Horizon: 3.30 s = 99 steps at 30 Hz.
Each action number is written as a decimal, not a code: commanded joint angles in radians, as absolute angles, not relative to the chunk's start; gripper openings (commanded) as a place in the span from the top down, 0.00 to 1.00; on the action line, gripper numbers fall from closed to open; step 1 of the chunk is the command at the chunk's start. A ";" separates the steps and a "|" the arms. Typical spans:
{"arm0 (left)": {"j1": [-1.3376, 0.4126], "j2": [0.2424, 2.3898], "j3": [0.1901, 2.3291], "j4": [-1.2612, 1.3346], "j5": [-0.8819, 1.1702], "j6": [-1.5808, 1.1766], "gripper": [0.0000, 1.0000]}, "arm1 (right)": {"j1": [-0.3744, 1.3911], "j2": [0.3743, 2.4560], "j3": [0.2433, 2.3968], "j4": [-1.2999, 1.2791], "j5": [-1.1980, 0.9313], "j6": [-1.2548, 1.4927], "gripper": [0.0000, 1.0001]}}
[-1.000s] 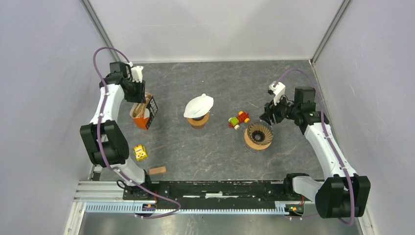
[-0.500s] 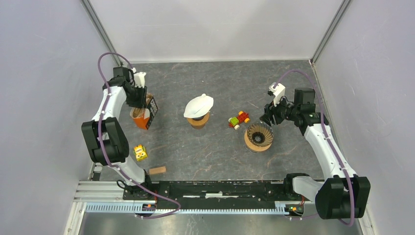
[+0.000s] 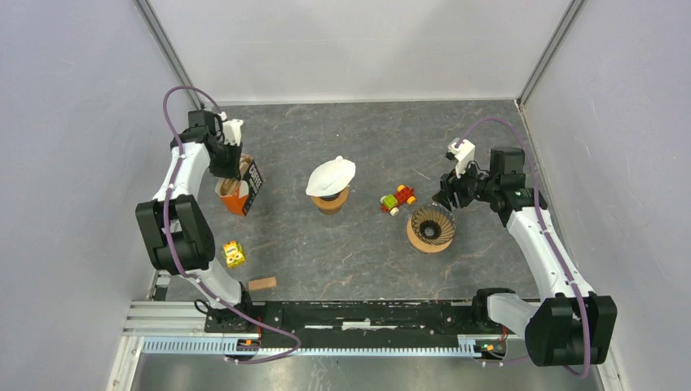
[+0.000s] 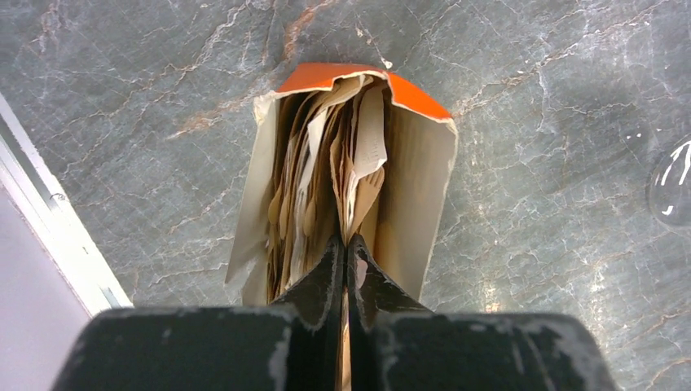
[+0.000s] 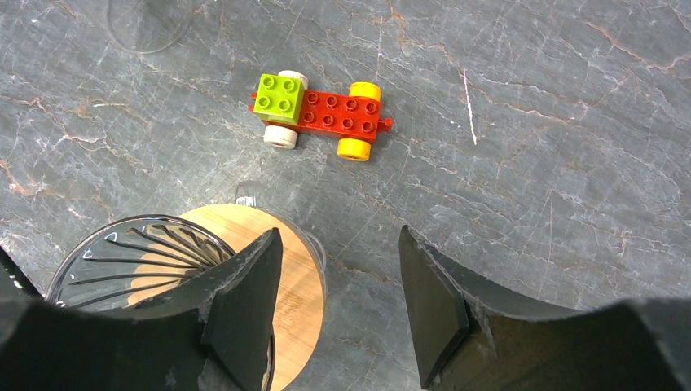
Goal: Place the coffee filter in the dripper
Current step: Adjust the coffee filter in the coffee filter holder, then pick up the coffee filter from the coffee filter holder.
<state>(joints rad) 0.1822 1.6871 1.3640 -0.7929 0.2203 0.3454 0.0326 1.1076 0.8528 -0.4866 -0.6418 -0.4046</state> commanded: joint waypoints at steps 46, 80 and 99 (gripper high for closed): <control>0.188 1.674 1.466 -0.883 0.181 0.455 0.71 | 0.031 1.076 0.822 -0.460 -0.626 -0.400 0.38; 0.187 1.694 1.493 -0.885 0.210 0.443 0.98 | 0.031 1.054 0.805 -0.456 -0.613 -0.402 0.37; 0.187 1.597 1.549 -0.951 0.223 0.439 0.98 | 0.031 1.053 0.808 -0.457 -0.611 -0.402 0.37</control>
<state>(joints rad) 0.1822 1.6569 1.5108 -0.9348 0.1936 0.4091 0.0326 1.0740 0.8051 -0.4755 -0.6189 -0.4049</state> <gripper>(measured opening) 0.032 0.629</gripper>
